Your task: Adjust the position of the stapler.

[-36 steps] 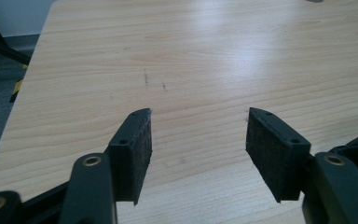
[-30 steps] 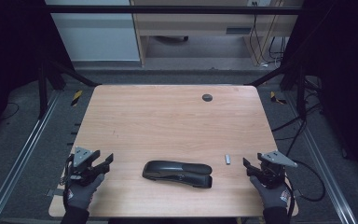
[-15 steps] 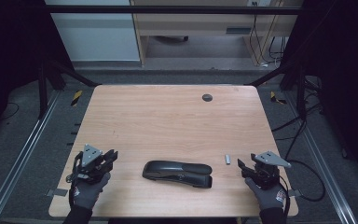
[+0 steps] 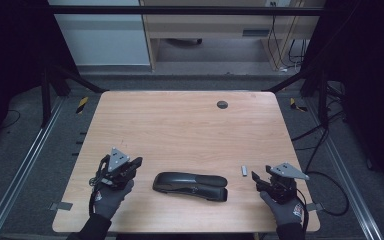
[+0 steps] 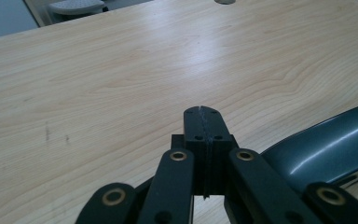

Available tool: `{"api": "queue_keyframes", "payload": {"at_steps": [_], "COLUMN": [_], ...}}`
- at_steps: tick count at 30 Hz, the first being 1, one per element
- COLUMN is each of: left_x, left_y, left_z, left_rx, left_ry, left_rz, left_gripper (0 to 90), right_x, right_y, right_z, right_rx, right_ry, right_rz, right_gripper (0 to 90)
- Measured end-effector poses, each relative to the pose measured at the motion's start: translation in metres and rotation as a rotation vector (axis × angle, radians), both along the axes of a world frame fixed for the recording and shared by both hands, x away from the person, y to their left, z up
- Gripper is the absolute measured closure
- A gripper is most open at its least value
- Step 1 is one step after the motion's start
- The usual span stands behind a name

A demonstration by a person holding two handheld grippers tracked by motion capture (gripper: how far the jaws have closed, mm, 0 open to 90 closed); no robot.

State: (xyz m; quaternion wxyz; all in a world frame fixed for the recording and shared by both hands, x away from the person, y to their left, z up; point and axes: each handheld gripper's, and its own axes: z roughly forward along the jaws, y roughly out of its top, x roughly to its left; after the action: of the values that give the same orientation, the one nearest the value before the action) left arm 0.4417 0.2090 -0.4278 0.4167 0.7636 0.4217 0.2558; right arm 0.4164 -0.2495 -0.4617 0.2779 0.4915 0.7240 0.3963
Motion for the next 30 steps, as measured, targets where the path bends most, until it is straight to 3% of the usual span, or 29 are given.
{"api": "queue_keyframes", "payload": {"at_steps": [11, 18, 26, 30], "left_x": [0.014, 0.016, 0.019, 0.018], "left_y": [-0.028, -0.048, -0.059, -0.061], "left_z": [-0.009, -0.019, -0.028, -0.029], "left_rx": [0.018, 0.062, 0.089, 0.098], "left_ry": [0.04, 0.071, 0.102, 0.097], "left_rz": [-0.05, -0.101, -0.133, -0.129], "left_gripper": [90.0, 90.0, 90.0, 90.0], "right_x": [-0.001, -0.001, 0.0, 0.0], "right_y": [0.013, 0.016, 0.017, 0.017], "right_z": [-0.001, -0.001, -0.003, -0.003], "right_rx": [0.009, 0.02, 0.014, 0.013], "right_ry": [-0.004, 0.008, 0.012, 0.014], "right_rz": [0.048, 0.063, 0.068, 0.07], "right_gripper": [42.9, 42.9, 42.7, 42.7]}}
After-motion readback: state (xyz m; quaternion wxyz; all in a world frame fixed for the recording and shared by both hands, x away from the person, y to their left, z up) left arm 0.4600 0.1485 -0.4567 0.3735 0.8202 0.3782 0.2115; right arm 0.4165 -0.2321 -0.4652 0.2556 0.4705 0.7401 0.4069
